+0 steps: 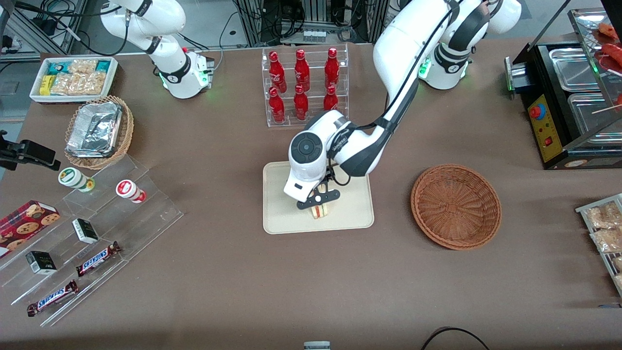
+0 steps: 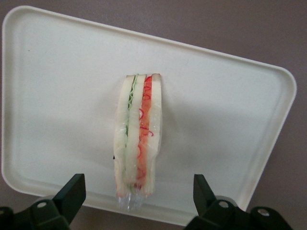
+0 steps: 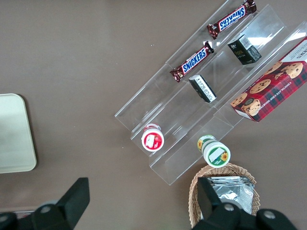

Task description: Place sandwich from basket to tray

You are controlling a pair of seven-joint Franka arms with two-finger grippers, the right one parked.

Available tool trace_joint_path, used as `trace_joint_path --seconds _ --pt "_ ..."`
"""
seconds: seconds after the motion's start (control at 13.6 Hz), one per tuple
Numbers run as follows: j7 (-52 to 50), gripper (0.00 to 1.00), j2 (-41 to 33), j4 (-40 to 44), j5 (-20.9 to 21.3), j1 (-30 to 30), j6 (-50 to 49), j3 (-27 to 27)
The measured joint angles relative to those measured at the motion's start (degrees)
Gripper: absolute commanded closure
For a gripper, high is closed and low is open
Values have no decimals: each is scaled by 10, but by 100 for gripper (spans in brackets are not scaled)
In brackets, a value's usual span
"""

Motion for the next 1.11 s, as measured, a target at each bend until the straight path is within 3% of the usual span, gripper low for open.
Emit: trace_joint_path --seconds 0.66,1.11 --pt "24 0 -102 38 3 10 -108 7" --pt "125 0 -136 4 5 110 -169 12"
